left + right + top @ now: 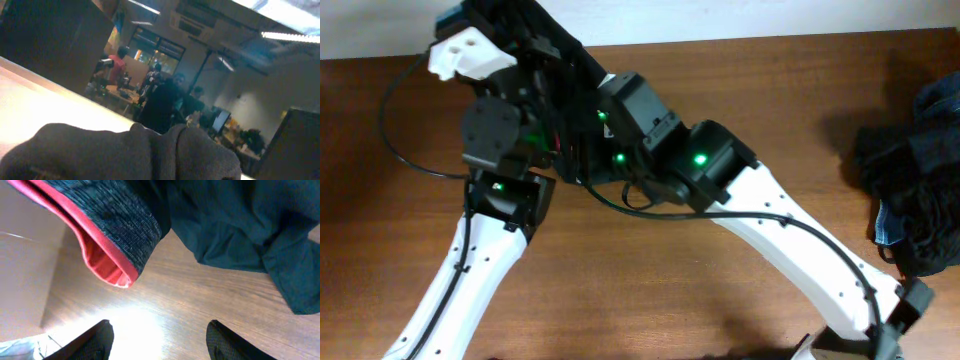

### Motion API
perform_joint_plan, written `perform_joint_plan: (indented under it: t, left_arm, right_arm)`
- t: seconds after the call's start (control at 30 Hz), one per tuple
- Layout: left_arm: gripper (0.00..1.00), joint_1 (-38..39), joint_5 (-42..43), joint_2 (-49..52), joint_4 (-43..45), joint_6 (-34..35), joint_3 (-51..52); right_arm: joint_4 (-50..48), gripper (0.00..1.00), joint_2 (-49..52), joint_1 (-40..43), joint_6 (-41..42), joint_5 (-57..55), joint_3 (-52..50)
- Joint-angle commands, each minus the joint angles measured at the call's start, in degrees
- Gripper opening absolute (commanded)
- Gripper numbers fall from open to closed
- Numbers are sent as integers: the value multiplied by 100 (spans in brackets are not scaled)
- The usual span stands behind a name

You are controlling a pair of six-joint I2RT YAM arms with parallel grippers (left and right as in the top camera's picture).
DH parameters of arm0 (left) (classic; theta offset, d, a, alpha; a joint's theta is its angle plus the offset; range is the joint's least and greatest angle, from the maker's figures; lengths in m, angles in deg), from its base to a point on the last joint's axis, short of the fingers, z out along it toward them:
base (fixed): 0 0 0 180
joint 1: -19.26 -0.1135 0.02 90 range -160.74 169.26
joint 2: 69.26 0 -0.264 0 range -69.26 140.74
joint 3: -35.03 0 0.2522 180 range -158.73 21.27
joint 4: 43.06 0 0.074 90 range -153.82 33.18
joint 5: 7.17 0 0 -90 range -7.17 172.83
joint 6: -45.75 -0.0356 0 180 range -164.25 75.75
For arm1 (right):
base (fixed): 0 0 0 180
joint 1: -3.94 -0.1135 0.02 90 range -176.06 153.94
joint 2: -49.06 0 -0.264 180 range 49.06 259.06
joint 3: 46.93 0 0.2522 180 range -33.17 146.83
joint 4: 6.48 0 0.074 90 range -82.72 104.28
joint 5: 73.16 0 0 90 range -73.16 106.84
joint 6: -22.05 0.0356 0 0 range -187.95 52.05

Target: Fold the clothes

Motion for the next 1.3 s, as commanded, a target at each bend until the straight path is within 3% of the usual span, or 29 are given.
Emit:
perform_joint_plan:
  t: [0.0, 0.43, 0.63, 1.27]
  left_arm:
    - [1, -74, 332, -24, 35, 474, -269]
    - [0, -68, 863, -59, -402, 1331, -804]
    - [1, -70, 1058, -166, -990, 2192, -1193]
    - [1, -70, 1351, -175, -1703, 3504, -1698]
  right_arm:
    - [-68, 65, -262, -76, 28, 31, -15]
    - [-671, 65, -221, -623, 35, -896, -120]
    - [-1071, 65, -212, -647, 76, -1217, -518]
    - [-2260, 64, -214, -726, 72, -1294, -763]
